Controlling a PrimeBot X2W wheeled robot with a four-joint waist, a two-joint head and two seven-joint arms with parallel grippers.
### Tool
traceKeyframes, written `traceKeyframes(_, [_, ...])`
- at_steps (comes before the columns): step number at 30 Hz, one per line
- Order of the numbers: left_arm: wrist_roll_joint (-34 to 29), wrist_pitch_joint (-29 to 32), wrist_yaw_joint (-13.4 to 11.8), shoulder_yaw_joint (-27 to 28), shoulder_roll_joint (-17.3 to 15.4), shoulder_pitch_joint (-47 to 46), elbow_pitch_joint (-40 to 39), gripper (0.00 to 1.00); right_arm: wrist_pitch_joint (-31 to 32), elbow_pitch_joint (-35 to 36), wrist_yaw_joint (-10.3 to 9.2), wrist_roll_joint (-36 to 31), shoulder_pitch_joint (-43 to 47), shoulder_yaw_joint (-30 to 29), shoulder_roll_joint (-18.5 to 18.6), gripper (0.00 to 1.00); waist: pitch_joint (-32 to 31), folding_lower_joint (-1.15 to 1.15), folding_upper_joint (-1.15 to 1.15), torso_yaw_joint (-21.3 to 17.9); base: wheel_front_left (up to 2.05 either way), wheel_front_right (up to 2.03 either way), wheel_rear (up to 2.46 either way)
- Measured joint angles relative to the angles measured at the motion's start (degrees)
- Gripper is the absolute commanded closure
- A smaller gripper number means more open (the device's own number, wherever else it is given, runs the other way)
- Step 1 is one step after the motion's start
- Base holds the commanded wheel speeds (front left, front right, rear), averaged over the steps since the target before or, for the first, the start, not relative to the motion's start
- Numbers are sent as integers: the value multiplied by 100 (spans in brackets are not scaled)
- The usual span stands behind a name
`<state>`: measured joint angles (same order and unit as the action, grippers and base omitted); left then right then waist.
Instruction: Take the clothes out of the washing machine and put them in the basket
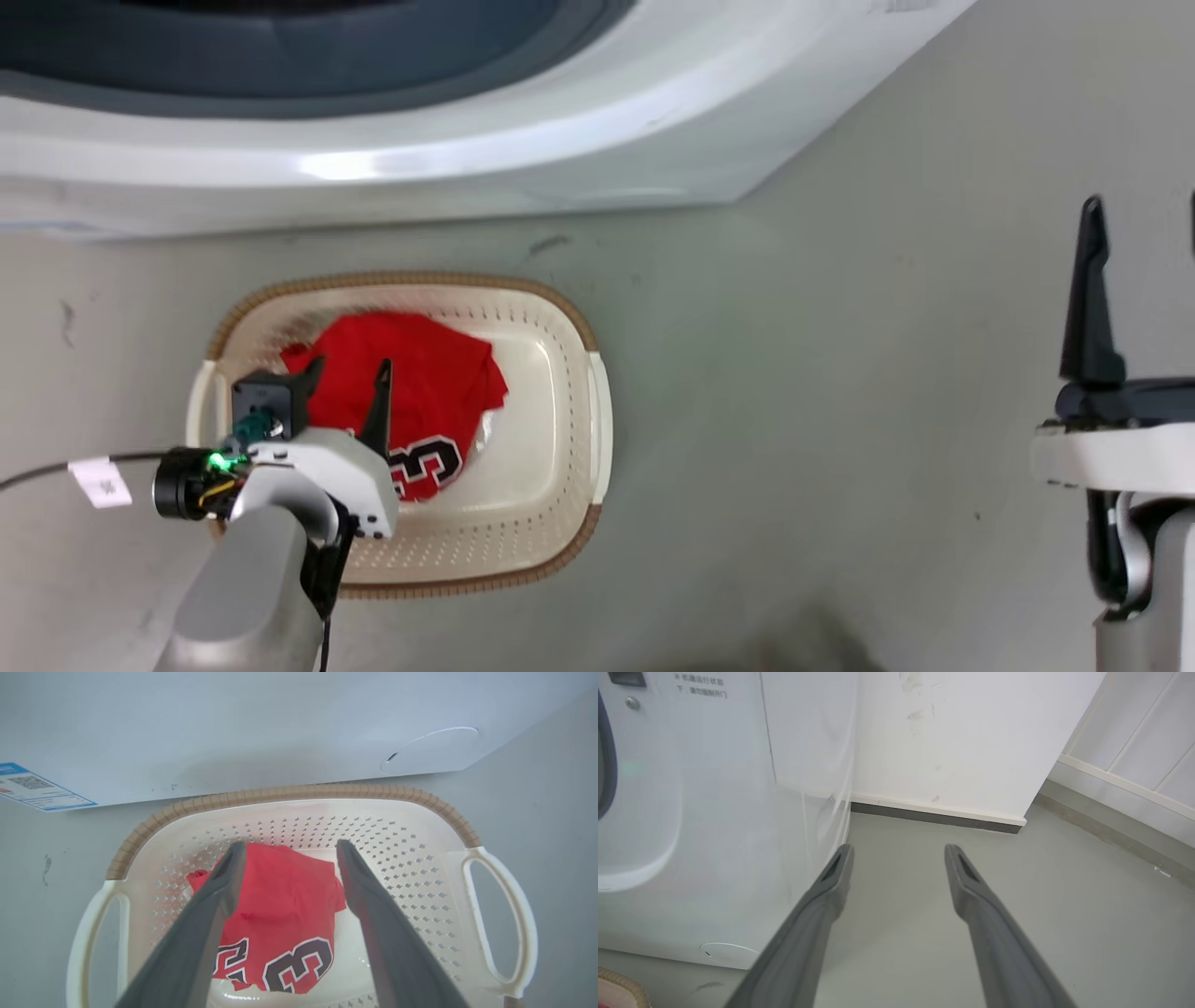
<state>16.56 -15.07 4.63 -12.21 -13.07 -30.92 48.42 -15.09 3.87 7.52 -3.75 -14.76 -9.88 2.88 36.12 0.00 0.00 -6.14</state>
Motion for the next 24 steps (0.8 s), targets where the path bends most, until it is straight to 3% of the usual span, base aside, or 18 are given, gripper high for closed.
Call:
traceKeyframes(15, [-400, 0, 103, 708, 89, 1061, -1794, 0, -1, -379, 0, 181, 419, 192, 0, 0, -1256, -1, 0, -104, 0, 0, 0])
traceKeyframes(19, [-432, 0, 182, 709, -98, 1011, -2030, 0, -1, -396, 0, 286, 453, 278, 1, 0, -1360, -1, 0, -300, 0, 0, 0])
traceKeyframes(22, [-650, 148, 226, 474, -431, 726, -2096, 0, -1, -400, 0, 342, 488, 342, 1, 0, -1370, -1, 0, -463, 0, 0, 0])
traceKeyframes(24, [-493, 671, 250, 431, -665, 77, -2285, 0, -1, -400, 0, 455, 537, 371, 3, 0, -1276, -1, 0, -681, 0, 0, 0])
